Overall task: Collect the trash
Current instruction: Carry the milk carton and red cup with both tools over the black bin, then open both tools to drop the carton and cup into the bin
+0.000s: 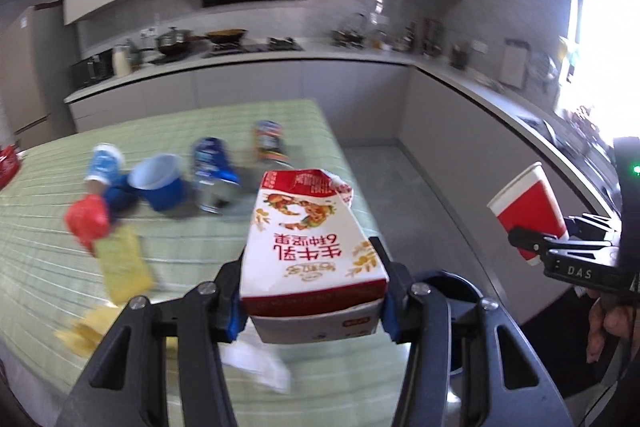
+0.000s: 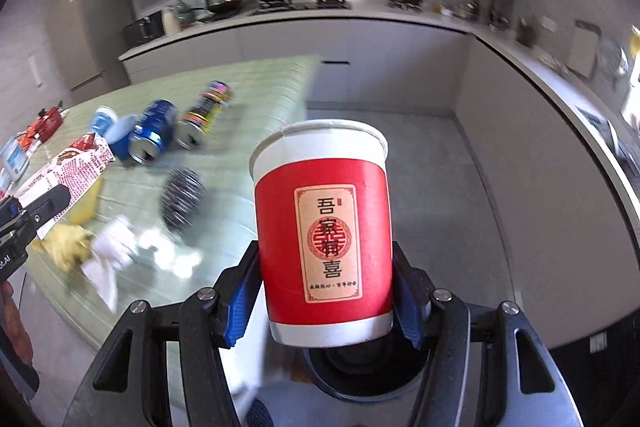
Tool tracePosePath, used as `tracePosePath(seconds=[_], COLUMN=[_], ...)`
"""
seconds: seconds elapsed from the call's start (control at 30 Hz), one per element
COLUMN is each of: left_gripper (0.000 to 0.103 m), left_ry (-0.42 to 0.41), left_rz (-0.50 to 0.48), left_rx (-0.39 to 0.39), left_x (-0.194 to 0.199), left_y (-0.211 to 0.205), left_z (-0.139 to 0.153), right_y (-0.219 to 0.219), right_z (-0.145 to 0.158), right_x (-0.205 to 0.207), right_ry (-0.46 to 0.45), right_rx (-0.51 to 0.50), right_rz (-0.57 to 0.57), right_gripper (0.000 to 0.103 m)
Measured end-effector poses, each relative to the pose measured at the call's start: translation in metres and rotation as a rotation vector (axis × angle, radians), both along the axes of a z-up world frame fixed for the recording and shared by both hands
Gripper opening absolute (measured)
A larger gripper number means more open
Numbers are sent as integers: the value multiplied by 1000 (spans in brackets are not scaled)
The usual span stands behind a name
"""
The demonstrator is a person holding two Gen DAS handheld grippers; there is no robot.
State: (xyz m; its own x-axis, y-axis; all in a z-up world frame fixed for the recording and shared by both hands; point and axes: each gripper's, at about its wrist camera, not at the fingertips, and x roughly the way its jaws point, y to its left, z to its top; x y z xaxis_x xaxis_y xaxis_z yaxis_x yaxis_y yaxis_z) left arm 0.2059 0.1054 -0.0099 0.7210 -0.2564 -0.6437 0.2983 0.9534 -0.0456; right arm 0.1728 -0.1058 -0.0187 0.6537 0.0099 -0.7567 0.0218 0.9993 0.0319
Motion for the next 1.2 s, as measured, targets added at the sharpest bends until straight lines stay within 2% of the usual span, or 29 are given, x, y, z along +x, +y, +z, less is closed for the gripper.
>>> tracePosePath(seconds=[0.2, 0.53, 0.8, 1.03, 1.2], left_gripper=[52, 52, 52, 52, 52], left_ry=[39, 158, 244, 286, 351], left_rz=[-72, -112, -84, -52, -25], left_rx=[9, 25, 20, 13, -21], left_x=[-20, -46, -52, -43, -32], left_y=[-63, -138, -170, -180, -184], left_z=[-13, -59, -102, -130, -158], right_y=[-51, -108, -125, -129, -121], right_z=[-22, -93, -134, -169, -200], right_x=[-32, -63, -61, -44, -28], right_ry=[50, 159, 190, 217, 249], right_rx=[2, 25, 17, 10, -11], right_rz=[-29, 37, 144, 237, 336], right_gripper=[62, 62, 62, 62, 62])
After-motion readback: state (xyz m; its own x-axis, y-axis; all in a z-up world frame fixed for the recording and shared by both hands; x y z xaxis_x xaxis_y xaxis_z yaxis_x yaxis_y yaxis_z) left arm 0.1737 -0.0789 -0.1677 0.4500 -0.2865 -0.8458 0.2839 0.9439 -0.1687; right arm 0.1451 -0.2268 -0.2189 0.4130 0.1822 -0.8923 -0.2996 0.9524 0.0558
